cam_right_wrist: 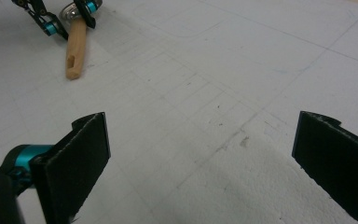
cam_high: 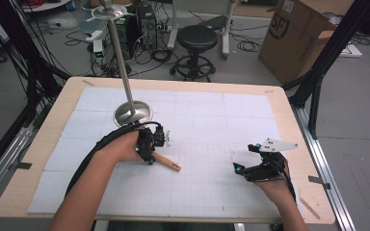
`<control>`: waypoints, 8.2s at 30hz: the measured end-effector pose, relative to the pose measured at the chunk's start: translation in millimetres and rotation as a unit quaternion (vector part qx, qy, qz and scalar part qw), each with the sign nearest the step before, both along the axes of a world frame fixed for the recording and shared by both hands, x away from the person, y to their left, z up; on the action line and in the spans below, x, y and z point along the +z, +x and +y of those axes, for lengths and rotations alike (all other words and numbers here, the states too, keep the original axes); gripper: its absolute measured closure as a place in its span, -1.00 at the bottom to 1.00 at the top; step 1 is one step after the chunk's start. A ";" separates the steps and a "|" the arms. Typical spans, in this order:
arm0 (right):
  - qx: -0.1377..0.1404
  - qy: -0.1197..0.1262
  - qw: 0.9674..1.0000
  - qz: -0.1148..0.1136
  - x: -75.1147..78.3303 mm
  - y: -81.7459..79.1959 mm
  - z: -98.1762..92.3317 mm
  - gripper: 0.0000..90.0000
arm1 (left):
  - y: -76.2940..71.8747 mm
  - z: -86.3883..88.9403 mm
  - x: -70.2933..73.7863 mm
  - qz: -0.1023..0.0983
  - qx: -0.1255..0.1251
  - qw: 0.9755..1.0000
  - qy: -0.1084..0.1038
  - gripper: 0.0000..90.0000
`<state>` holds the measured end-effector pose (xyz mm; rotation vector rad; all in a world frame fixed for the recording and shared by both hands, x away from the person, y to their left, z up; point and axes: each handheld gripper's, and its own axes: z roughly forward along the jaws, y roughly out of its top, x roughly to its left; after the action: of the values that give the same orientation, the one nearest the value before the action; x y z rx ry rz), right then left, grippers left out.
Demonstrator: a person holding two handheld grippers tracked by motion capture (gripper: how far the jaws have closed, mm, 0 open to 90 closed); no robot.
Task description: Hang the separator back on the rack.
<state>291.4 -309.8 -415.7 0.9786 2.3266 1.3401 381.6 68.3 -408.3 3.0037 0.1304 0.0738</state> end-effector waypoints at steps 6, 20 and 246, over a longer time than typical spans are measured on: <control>-0.001 0.001 1.000 0.000 0.1 -1.0 0.0 -0.94 | 0.7 2.9 0.4 0.001 0.003 1.000 0.003 0.35; 0.000 -0.001 1.000 0.002 -0.3 -1.3 0.8 -0.94 | -1.1 4.6 1.1 0.003 0.007 1.000 0.012 0.47; 0.001 0.002 1.000 0.000 2.9 -8.6 -0.7 -0.94 | -31.3 184.7 213.7 -0.153 0.241 0.849 -0.446 -0.72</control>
<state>282.8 -310.5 -412.7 0.9771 2.3272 1.3454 350.3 253.1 -194.6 1.9375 0.6703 0.4100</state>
